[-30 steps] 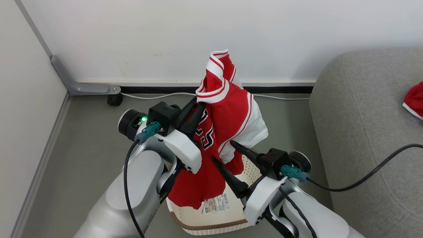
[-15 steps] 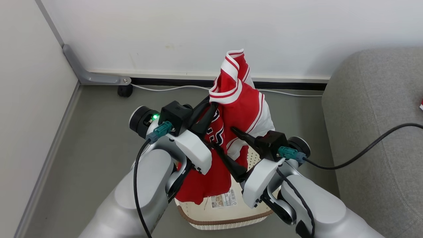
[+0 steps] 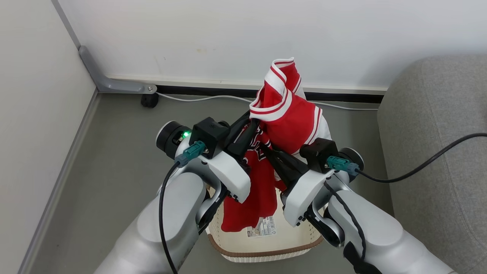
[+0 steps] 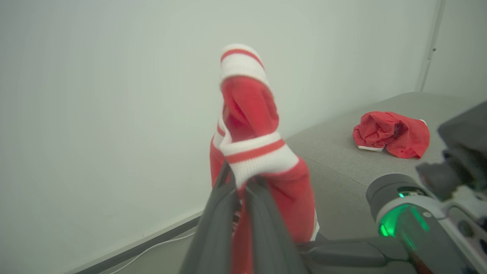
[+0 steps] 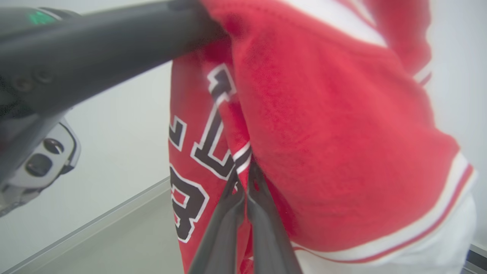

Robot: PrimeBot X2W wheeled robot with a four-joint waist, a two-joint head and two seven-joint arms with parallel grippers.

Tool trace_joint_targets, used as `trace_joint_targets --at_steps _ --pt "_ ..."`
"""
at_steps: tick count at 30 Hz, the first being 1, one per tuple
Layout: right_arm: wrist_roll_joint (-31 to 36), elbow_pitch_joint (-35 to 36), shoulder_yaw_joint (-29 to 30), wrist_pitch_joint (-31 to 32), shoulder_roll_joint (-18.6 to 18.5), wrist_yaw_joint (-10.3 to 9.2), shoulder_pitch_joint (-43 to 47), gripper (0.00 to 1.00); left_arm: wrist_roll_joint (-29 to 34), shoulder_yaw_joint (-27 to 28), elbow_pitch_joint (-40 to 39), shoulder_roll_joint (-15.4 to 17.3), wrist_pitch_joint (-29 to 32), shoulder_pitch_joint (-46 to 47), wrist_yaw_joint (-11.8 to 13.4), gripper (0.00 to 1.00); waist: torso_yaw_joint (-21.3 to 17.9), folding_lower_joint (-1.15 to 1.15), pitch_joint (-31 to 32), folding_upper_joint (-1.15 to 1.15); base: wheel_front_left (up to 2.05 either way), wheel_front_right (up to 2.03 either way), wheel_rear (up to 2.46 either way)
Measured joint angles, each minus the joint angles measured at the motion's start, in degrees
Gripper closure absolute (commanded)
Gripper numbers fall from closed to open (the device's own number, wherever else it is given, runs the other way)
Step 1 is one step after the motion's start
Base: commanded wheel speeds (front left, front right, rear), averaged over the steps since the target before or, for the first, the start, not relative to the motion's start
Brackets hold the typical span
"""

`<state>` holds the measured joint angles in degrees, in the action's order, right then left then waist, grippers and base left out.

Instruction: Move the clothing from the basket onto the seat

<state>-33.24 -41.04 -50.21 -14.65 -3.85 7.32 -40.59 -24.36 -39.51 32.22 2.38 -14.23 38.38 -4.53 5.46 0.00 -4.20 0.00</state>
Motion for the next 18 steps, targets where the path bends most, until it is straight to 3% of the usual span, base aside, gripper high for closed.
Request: trace_joint_targets --at_steps 3,4,5,6,18 --pt "0.1 0.1 0.2 0.0 0.0 -0.01 0.0 1.00 0.0 0.0 0.0 0.0 0.0 0.0 0.1 0.98 -0.2 0.00 0.0 0.00 0.00 0.00 0.00" --pt "0.1 0.2 0.3 0.0 0.0 -0.01 0.0 1.00 0.0 0.0 0.0 0.0 0.0 0.0 0.1 0.75 -0.3 0.00 0.0 0.00 0.00 0.00 0.00" --pt "0.2 0.3 0.3 0.0 0.0 0.00 0.0 1.00 0.0 0.0 0.0 0.0 0.0 0.0 0.1 0.43 -0.4 0.00 0.0 0.00 0.00 0.00 0.00" --pt "0.5 0.4 0.4 0.0 0.0 -0.01 0.0 1.00 0.0 0.1 0.0 0.0 0.0 0.0 0.1 0.00 -0.5 0.00 0.0 0.00 0.00 0.00 0.00" --pt "1.6 2.4 1.8 0.0 0.0 -0.01 0.1 1.00 0.7 1.0 0.0 -0.1 -0.2 -0.1 0.3 0.00 -2.5 0.00 -0.4 0.00 0.00 0.00 0.00"
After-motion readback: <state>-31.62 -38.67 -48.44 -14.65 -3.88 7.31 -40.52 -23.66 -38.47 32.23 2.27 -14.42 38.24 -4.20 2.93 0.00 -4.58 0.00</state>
